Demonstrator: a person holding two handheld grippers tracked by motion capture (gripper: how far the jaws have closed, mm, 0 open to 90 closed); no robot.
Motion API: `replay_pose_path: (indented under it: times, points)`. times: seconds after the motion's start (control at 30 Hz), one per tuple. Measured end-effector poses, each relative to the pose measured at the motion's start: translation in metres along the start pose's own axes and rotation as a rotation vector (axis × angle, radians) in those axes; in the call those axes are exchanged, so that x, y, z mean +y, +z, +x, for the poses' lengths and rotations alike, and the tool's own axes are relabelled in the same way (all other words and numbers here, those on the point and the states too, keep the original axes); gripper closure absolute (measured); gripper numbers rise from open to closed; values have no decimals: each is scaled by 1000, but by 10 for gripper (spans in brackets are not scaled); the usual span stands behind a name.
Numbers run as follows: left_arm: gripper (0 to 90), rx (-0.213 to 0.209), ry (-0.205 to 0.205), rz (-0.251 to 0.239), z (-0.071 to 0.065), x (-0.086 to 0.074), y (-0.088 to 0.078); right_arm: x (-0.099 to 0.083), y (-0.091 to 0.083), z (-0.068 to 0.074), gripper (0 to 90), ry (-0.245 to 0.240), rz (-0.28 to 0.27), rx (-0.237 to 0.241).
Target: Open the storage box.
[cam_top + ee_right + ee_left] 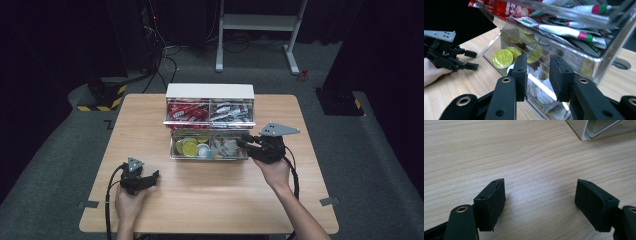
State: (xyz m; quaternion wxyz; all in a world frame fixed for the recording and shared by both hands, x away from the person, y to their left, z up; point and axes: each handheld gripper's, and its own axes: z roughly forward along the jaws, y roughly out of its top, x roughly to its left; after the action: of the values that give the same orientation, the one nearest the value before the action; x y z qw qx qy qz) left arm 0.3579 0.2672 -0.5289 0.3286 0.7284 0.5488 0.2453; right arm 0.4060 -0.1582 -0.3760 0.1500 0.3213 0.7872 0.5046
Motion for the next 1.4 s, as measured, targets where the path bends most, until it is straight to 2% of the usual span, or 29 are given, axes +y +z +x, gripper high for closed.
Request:
replay_pose_path:
  times: [0.33, 0.5, 1.0, 1.23, 1.4]
  points:
    - [248, 4, 6, 6, 0, 0, 0, 16, 5, 1, 696, -6, -5, 13]
    - [248, 4, 6, 6, 0, 0, 0, 19, 6, 0, 706, 8, -11, 25]
    - [247, 4, 6, 7, 0, 0, 0, 31, 14, 3, 718, -4, -15, 11]
    - [247, 3, 5, 7, 0, 0, 0, 38, 11, 5, 715, -21, -23, -7]
    - [246, 3, 3, 6, 0, 0, 0, 48, 6, 7, 686, -31, -52, -14]
